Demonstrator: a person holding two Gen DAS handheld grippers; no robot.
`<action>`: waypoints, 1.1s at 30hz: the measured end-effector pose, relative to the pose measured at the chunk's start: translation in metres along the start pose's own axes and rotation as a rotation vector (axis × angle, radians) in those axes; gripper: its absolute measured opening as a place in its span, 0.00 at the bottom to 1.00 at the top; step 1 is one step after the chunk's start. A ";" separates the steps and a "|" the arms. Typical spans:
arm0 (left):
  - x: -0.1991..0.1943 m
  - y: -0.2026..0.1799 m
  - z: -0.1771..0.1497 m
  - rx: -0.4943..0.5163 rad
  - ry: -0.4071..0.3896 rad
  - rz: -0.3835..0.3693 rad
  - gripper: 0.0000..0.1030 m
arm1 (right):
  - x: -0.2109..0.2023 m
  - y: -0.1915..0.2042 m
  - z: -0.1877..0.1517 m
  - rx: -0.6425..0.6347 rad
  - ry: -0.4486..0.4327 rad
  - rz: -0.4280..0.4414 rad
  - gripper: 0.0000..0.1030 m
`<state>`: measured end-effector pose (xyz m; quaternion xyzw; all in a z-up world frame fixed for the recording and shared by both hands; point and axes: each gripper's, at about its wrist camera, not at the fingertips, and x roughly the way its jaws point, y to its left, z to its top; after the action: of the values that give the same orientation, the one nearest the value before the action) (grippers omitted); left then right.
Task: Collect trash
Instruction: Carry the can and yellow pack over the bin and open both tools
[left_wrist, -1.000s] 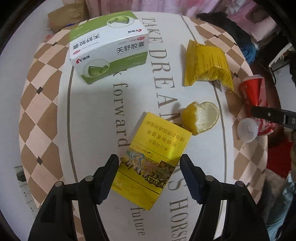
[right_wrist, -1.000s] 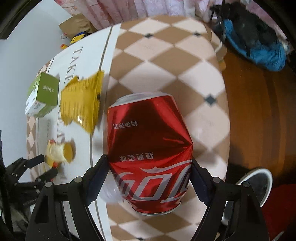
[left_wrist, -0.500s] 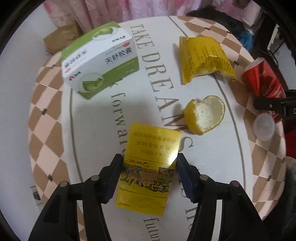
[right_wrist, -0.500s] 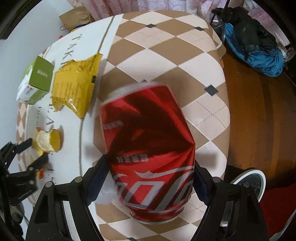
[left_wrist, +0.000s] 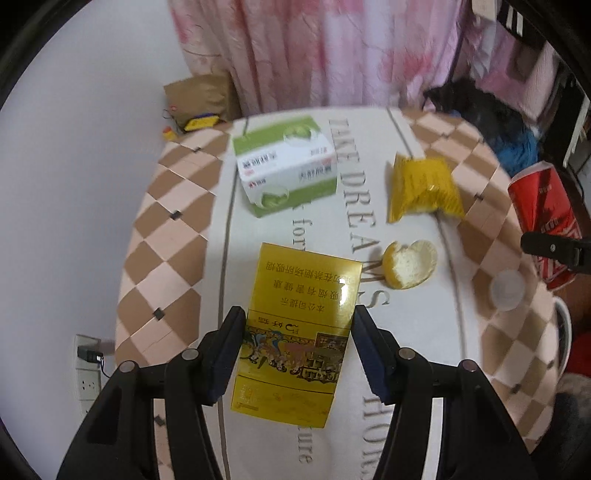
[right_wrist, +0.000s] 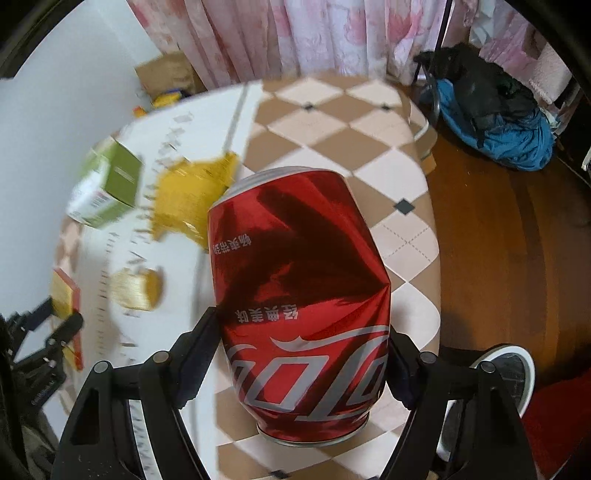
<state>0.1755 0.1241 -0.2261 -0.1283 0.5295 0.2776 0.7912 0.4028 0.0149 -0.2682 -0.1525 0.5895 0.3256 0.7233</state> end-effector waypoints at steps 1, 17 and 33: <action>-0.010 -0.001 -0.001 -0.008 -0.015 -0.003 0.54 | -0.007 0.001 -0.002 0.004 -0.017 0.013 0.78; -0.130 -0.086 0.066 0.056 -0.261 -0.203 0.54 | -0.161 -0.036 -0.043 0.115 -0.294 0.180 0.78; -0.084 -0.337 0.058 0.275 -0.039 -0.541 0.54 | -0.211 -0.265 -0.156 0.455 -0.307 -0.002 0.78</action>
<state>0.3898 -0.1461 -0.1566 -0.1509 0.4934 -0.0149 0.8565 0.4384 -0.3375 -0.1513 0.0642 0.5307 0.2034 0.8203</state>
